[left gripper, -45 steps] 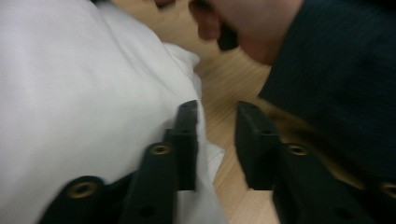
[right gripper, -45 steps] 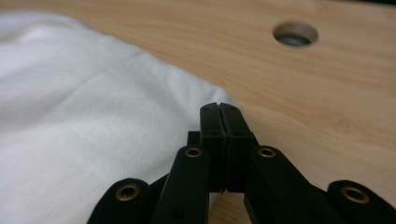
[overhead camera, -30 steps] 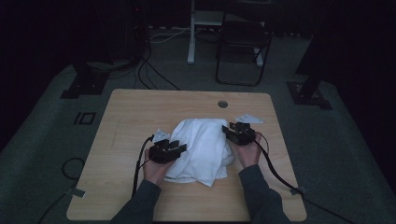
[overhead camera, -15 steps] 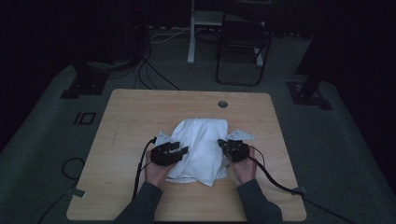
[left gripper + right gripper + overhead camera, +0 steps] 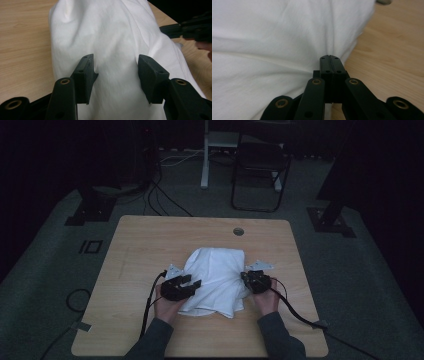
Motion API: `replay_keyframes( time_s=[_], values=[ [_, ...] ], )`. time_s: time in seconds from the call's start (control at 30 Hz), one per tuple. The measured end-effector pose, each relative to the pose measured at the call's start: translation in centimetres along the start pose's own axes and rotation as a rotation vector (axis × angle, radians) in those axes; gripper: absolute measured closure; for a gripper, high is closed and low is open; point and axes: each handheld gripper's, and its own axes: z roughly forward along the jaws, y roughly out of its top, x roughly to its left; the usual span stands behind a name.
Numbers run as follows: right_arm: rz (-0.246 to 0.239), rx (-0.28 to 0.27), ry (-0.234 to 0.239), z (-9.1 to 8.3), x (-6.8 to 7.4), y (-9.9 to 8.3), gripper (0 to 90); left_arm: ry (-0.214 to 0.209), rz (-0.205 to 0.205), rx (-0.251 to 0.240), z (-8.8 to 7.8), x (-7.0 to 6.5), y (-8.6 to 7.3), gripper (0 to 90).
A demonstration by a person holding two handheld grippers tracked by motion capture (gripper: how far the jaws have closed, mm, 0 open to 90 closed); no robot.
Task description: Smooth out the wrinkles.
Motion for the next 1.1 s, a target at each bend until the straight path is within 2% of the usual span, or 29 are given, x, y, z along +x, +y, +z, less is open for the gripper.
replay_keyframes(
  time_s=[0.07,0.13,0.2,0.33,0.43,0.5,0.6,0.67,0.7,0.8,0.83,0.87,0.93,1.03,1.1],
  values=[
    [-0.004,0.03,0.012,1.0,0.1,0.0,89.8,0.001,-0.006,-0.003,0.0,-0.1,-0.5,47.7],
    [0.0,0.043,0.036,2.0,0.3,0.1,89.6,0.024,0.0,-0.009,-0.1,-0.1,-0.9,47.2],
    [0.002,0.036,0.048,2.4,0.5,0.2,89.6,0.03,-0.001,-0.012,-0.1,0.0,-1.0,46.2],
    [0.022,0.011,0.069,4.2,1.0,1.4,88.6,0.09,0.022,-0.013,0.4,0.5,-0.9,44.1],
    [0.043,-0.019,0.064,4.7,0.8,2.3,73.3,0.133,0.011,-0.023,0.7,1.3,-0.4,43.6],
    [0.078,-0.058,0.06,4.2,0.6,2.7,60.9,0.149,-0.008,-0.03,0.9,1.9,0.0,43.6],
    [0.095,-0.172,0.061,2.0,0.6,2.7,47.8,0.155,-0.041,-0.041,1.1,2.5,0.3,43.7],
    [0.089,-0.229,0.047,0.4,1.3,2.0,44.7,0.155,-0.044,-0.042,1.2,2.5,0.3,43.7],
    [0.089,-0.235,0.061,0.0,1.6,1.5,44.2,0.155,-0.044,-0.043,1.2,2.4,0.3,43.8],
    [0.021,-0.194,0.087,0.2,2.9,0.2,43.4,0.161,-0.043,-0.046,1.3,2.2,0.3,44.5],
    [-0.014,-0.149,0.069,0.8,3.2,0.1,44.2,0.161,-0.041,-0.046,1.3,2.2,0.3,44.5],
    [-0.019,-0.123,0.042,1.4,3.2,0.0,44.5,0.161,-0.042,-0.047,1.3,2.2,0.3,44.4],
    [0.026,-0.092,0.067,2.6,2.7,0.1,44.5,0.168,-0.037,-0.047,1.5,2.2,0.4,44.0],
    [0.049,-0.069,0.063,4.2,2.2,0.6,45.3,0.19,-0.036,-0.056,1.9,2.4,0.6,43.8],
    [0.051,-0.066,0.063,4.9,2.2,1.1,45.4,0.208,-0.05,-0.063,2.2,2.7,0.8,43.8]
  ],
)
